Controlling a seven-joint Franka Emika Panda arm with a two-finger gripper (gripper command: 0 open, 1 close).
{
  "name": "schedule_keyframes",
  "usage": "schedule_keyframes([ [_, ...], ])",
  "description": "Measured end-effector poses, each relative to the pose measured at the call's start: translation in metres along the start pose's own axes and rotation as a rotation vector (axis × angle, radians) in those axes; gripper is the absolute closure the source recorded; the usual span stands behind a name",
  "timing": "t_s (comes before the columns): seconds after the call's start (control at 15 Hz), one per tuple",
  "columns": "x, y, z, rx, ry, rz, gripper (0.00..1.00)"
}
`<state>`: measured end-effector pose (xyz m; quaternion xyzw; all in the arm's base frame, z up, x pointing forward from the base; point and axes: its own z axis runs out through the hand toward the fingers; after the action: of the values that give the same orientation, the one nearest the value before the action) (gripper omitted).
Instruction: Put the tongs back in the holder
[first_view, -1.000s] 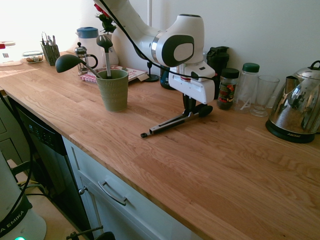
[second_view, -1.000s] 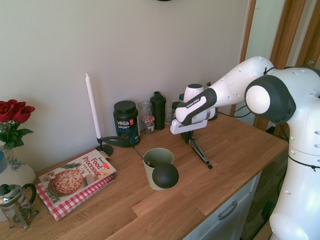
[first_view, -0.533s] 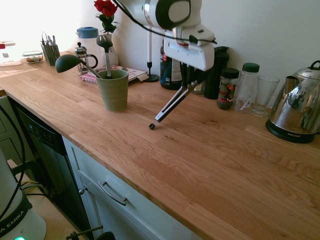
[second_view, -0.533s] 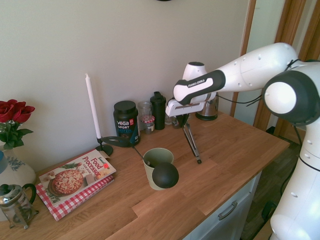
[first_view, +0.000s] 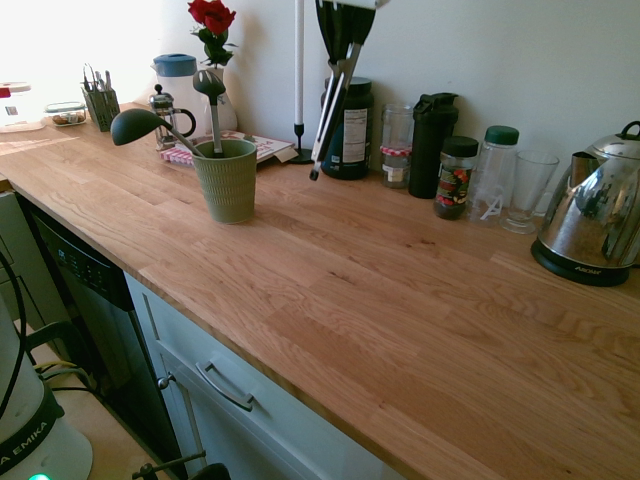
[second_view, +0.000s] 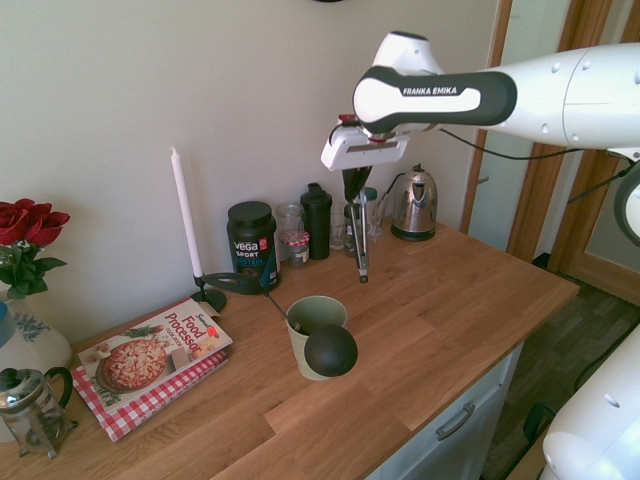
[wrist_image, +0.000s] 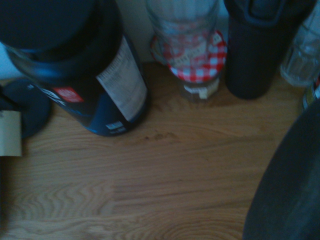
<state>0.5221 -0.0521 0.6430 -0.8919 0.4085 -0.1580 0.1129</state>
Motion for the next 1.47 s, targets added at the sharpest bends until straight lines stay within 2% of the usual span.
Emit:
schedule_keyframes([
  [0.27, -0.056, -0.057, -0.071, 0.109, -0.023, -0.186, 1.0],
  [0.4, -0.092, -0.077, -0.072, 0.121, -0.058, -0.307, 1.0],
  [0.6, -0.124, -0.081, -0.043, 0.091, -0.111, -0.409, 1.0],
  [0.8, -0.141, -0.062, -0.001, 0.063, -0.142, -0.432, 1.0],
  [1.13, -0.139, -0.038, 0.058, 0.103, -0.217, -0.427, 1.0],
  [1.47, -0.139, -0.035, 0.089, 0.107, -0.244, -0.474, 1.0],
])
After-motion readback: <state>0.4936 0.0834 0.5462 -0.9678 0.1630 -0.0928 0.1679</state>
